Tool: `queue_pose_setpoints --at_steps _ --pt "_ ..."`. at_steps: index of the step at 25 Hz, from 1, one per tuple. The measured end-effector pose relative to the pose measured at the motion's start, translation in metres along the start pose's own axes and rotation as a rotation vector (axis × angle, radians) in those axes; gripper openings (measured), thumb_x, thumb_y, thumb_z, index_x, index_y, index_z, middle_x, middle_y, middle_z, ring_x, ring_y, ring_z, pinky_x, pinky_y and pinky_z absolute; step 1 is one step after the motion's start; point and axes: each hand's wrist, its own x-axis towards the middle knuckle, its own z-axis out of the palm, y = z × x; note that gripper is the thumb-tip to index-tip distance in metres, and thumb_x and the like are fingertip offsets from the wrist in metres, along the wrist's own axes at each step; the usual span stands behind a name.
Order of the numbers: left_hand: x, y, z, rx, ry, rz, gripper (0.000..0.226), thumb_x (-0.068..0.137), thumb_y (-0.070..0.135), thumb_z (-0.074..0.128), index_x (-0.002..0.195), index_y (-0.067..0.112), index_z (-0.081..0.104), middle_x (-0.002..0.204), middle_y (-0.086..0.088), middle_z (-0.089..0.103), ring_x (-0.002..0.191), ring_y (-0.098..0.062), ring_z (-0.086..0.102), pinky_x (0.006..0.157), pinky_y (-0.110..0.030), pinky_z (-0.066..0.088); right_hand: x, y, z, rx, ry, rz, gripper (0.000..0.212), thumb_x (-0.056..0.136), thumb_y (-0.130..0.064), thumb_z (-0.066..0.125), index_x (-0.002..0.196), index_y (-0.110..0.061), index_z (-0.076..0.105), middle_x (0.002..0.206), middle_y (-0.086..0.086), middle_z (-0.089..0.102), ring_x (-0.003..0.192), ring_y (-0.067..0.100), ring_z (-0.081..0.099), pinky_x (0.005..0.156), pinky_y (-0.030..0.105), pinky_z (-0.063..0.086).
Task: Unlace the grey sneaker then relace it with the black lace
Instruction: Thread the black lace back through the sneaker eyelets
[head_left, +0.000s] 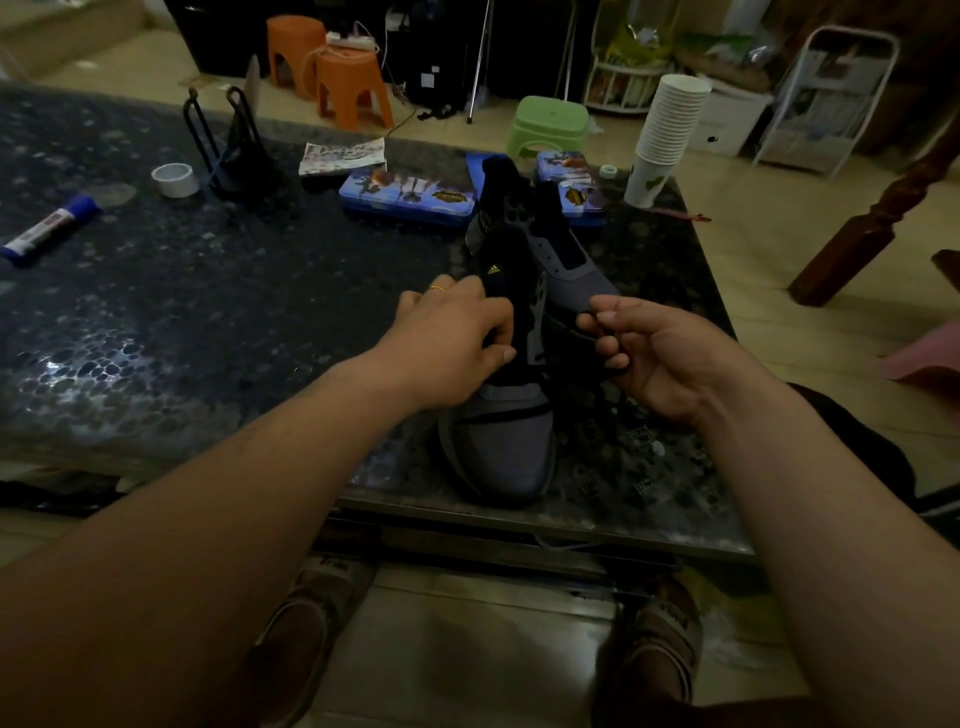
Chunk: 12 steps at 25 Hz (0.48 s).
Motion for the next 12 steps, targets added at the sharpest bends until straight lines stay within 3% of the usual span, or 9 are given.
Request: queue_pose_setpoints --at_steps 3,6,9,12 --pt "-0.006 -0.005 -0.005 -0.204 0.044 0.007 0.016 0.102 0.031 0.059 0.091 0.026 0.049 0.099 0.003 0.053 0.091 -0.021 0.053 0.080 -0.042 0.045 0.001 0.002 0.001 -0.150 0.048 0.011 0.025 0.100 0.005 0.050 0.118 -0.009 0.059 0.094 0.006 0.066 0.052 0.006 0.052 0.044 0.015 0.041" --pt "-0.014 -0.012 -0.018 -0.399 0.066 -0.104 0.017 0.101 0.020 0.056 0.088 0.019 0.046 0.099 -0.003 0.067 0.095 -0.017 0.065 0.078 -0.045 0.055 -0.002 0.003 0.000 -0.222 0.050 0.035 0.024 0.100 0.006 0.050 0.112 -0.011 0.063 0.103 0.007 0.066 0.057 0.007 0.052 0.048 0.015 0.044" --pt "-0.016 -0.017 -0.021 -0.469 0.101 -0.292 0.021 0.095 0.016 0.062 0.083 0.017 0.045 0.086 -0.007 0.072 0.082 -0.017 0.069 0.064 -0.034 0.051 -0.006 0.004 0.003 -0.178 -0.020 0.048 0.028 0.098 0.006 0.052 0.115 -0.013 0.065 0.107 0.008 0.067 0.060 0.008 0.056 0.054 0.019 0.051" --pt "-0.017 -0.016 -0.009 -0.407 0.030 -0.296 0.018 0.094 0.020 0.062 0.089 0.018 0.045 0.079 -0.004 0.063 0.066 -0.017 0.061 0.054 -0.031 0.043 -0.010 0.006 0.000 -0.474 -0.060 -0.063 0.028 0.096 0.004 0.056 0.101 -0.019 0.071 0.095 0.001 0.071 0.070 0.015 0.057 0.063 0.025 0.048"
